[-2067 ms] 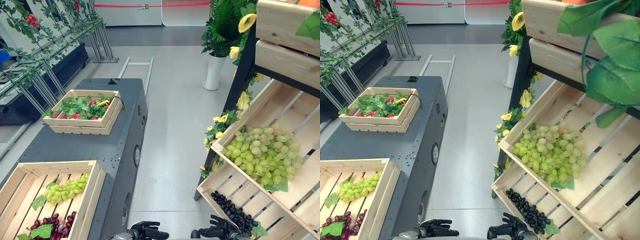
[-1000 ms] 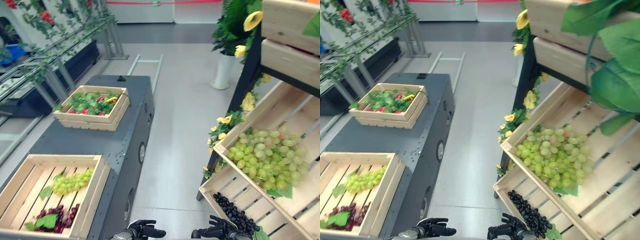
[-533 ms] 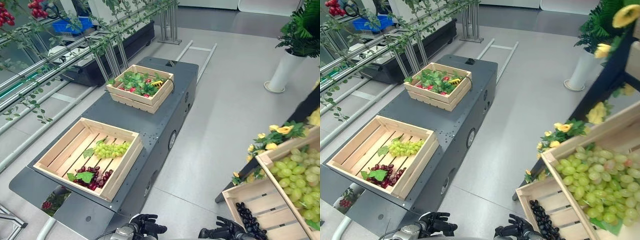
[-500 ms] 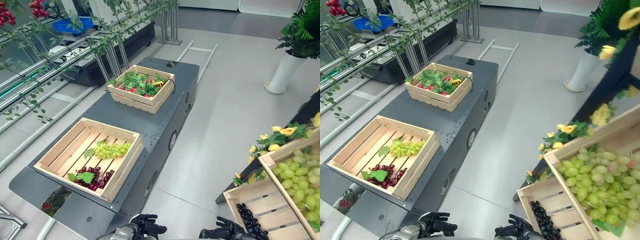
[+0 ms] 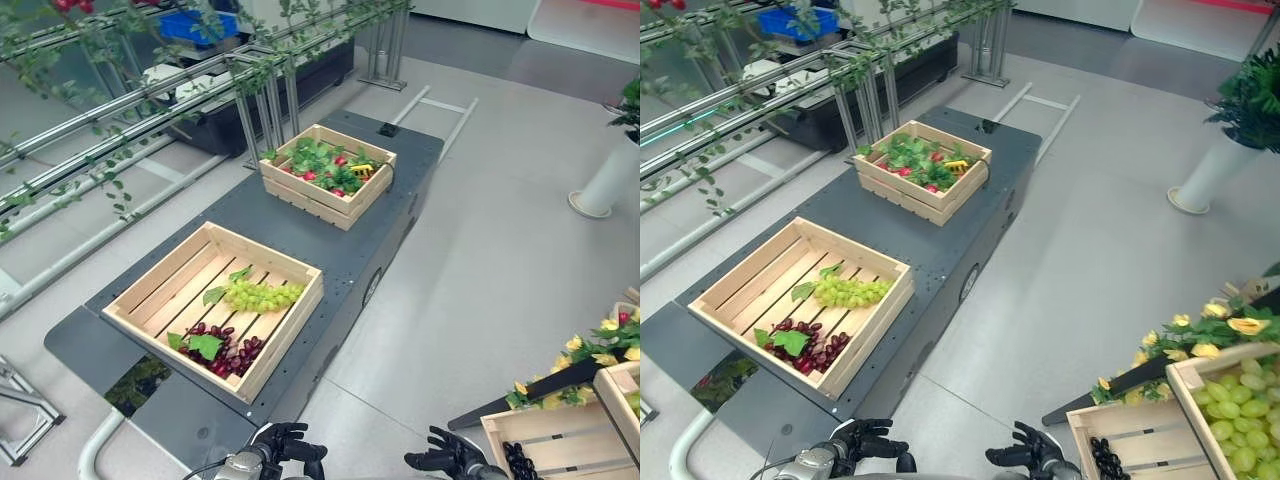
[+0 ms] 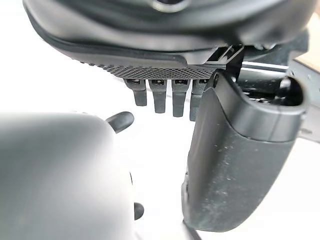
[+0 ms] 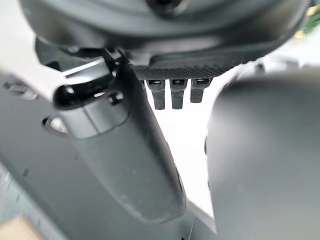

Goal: Pick up the fruits from the basket on one side to the basket on the other side

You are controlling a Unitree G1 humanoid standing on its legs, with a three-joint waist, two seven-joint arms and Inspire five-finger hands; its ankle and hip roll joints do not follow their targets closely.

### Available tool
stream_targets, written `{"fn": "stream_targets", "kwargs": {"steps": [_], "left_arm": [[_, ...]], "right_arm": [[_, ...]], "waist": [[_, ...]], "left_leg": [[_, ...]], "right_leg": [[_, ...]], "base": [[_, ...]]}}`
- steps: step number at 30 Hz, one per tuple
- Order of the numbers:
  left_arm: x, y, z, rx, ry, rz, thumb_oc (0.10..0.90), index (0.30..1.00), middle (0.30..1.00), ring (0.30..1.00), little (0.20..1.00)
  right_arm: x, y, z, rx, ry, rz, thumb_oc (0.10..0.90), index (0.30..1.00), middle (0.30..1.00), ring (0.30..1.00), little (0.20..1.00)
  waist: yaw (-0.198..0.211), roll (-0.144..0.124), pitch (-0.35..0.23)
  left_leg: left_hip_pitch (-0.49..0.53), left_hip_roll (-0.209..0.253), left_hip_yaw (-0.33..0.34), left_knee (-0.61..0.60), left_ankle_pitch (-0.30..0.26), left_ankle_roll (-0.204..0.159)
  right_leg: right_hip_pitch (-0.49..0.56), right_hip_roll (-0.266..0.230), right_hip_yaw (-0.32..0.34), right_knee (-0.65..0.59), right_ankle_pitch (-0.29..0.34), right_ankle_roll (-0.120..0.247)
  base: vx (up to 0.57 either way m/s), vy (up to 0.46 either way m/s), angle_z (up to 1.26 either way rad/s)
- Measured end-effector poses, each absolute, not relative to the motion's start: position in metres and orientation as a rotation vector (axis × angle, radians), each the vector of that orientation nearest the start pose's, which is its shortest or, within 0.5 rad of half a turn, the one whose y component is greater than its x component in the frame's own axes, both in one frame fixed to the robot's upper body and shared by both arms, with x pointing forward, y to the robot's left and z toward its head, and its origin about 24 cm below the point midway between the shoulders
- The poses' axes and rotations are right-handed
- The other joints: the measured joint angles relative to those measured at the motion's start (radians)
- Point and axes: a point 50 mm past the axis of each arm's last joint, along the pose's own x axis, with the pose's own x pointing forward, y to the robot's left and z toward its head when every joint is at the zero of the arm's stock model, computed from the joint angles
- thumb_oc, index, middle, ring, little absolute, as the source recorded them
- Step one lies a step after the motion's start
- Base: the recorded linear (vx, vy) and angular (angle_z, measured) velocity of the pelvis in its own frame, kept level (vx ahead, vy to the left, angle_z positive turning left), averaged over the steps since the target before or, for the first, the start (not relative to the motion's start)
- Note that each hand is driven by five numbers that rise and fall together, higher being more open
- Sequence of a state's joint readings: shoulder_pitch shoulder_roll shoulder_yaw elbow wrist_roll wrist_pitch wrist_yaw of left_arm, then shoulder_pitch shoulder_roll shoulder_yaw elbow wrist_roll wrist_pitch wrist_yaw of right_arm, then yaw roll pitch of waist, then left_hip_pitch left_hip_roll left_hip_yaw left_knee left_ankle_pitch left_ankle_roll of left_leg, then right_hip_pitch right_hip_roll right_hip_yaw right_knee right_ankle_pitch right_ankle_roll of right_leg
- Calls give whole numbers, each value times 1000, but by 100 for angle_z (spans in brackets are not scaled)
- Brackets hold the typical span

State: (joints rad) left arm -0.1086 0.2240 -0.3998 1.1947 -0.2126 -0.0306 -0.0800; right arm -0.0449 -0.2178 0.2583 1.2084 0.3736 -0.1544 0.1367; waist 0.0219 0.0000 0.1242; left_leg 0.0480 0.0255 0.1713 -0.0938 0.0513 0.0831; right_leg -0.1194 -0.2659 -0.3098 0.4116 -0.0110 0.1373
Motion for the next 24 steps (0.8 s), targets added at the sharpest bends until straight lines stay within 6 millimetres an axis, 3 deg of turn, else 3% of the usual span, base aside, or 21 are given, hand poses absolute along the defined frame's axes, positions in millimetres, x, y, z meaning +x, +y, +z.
{"fn": "stream_targets", "kwargs": {"steps": [3,5,7,11,12,13,15,19,21,24], "left_arm": [[142,207,-150,270,1089,-173,800,900,900,900,900],[141,206,-151,286,1089,-184,800,900,900,900,900],[141,205,-151,291,1087,-191,800,900,900,900,900],[139,206,-151,304,1066,-204,800,900,900,900,900],[140,210,-150,321,1057,-206,800,900,900,900,900],[141,209,-149,321,1041,-207,800,900,900,900,900],[142,202,-148,305,1006,-224,800,900,900,900,900],[146,185,-147,288,956,-281,800,900,900,900,900],[160,172,-139,334,866,-364,800,900,900,900,900],[190,145,-116,416,665,-516,800,900,900,900,900]], "right_arm": [[130,-196,-153,65,991,23,800,900,900,900,900],[134,-193,-152,102,979,4,800,900,900,900,900],[135,-192,-152,111,975,3,800,900,900,900,900],[132,-191,-153,117,982,2,800,900,900,900,900],[124,-188,-156,131,999,-3,800,900,900,900,900],[117,-187,-158,165,1018,-27,800,900,900,900,900],[122,-191,-156,155,1003,-29,800,900,900,900,900],[137,-199,-149,132,951,-29,800,900,900,900,900],[136,-207,-148,125,942,-50,800,900,900,900,900],[124,-223,-148,110,965,-103,800,900,900,900,900]], "waist": [[4,-31,6],[0,-23,12],[-11,-10,20],[-40,-15,18],[-56,-37,9],[-58,-53,2],[-54,-33,-3],[-60,-16,-5],[-65,-11,-4],[-77,19,0]], "left_leg": [[-16,-16,-68,4,11,10],[-22,-27,-123,5,13,12],[-21,-28,-171,4,12,11],[-12,-29,-283,5,2,-31],[-4,-36,-306,5,-1,-52],[3,-26,-308,5,-8,-69],[1,20,-264,14,-9,-100],[3,74,-207,15,-6,-106],[-20,88,-170,28,3,-120],[-55,111,-93,19,12,-119]], "right_leg": [[-8,53,32,-136,0,-4],[0,89,70,-307,10,3],[13,105,129,-446,39,36],[34,110,247,-507,89,28],[71,107,281,-501,91,23],[114,109,293,-499,97,13],[128,148,287,-499,77,-2],[143,201,259,-500,57,-43],[145,212,212,-500,49,-59],[135,217,147,-500,41,-71]], "base": [[100,-110,81],[204,-207,78],[228,-267,75],[198,-364,105],[137,-337,138],[148,-369,123],[128,-301,65],[86,-200,25],[-7,-48,49],[-34,60,68]]}}
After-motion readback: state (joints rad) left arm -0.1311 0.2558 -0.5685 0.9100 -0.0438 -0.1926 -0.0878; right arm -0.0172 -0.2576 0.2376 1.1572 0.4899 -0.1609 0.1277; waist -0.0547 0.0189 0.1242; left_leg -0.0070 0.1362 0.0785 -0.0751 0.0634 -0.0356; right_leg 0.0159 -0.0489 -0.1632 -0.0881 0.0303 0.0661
